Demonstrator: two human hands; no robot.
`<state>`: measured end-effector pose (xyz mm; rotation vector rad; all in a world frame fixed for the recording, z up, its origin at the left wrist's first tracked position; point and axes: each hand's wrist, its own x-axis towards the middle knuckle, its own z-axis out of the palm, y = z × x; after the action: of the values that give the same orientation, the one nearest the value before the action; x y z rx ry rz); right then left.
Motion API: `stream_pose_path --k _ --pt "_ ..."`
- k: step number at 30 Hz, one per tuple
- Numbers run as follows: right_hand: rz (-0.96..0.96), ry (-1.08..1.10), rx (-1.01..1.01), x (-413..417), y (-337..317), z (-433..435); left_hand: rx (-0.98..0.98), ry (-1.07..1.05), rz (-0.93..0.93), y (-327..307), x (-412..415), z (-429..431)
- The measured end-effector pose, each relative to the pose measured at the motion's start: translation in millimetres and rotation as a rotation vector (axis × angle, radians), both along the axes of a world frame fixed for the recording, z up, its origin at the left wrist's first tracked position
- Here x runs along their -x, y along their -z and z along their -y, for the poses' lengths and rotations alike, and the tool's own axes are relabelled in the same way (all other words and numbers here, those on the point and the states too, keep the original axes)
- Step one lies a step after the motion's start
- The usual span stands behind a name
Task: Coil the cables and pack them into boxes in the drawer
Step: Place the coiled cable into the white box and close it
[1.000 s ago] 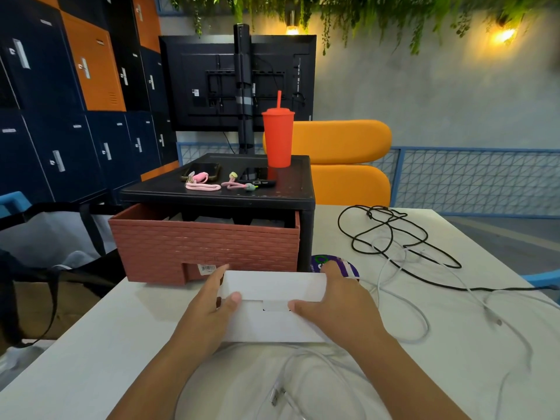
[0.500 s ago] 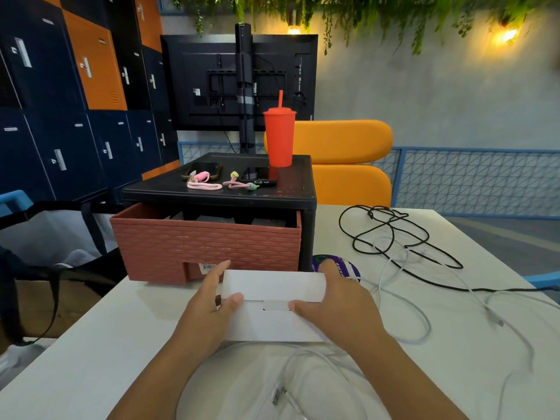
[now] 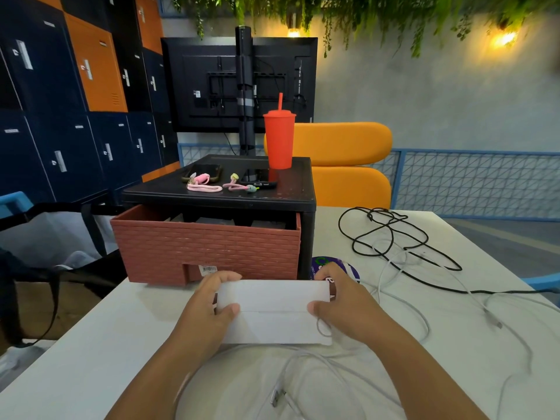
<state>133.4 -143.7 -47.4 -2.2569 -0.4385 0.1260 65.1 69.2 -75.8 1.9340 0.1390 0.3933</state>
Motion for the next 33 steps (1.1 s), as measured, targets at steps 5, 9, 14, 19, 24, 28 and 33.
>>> stream_pose_path --k 5,9,14,19,24,28,33 --pt "-0.010 -0.036 -0.028 1 2 -5 -0.144 -0.014 0.087 -3 2 -6" --pt "0.060 -0.043 0.001 6 4 -12 -0.138 -0.097 0.123 -3 1 -3" --pt "0.048 -0.066 -0.017 8 5 -15 0.121 -0.191 0.059 -9 1 -4" --pt "0.045 -0.088 0.007 7 7 -14 0.387 -0.171 -0.002 -15 2 5" --pt "0.053 -0.096 0.019 9 8 -14 0.390 -0.171 0.014 -20 5 11" --pt "0.070 -0.102 0.050 9 1 -8 0.343 -0.141 -0.007 -23 8 16" --pt "0.067 -0.088 -0.025 5 -26 20 0.284 -0.030 0.001 -27 8 23"
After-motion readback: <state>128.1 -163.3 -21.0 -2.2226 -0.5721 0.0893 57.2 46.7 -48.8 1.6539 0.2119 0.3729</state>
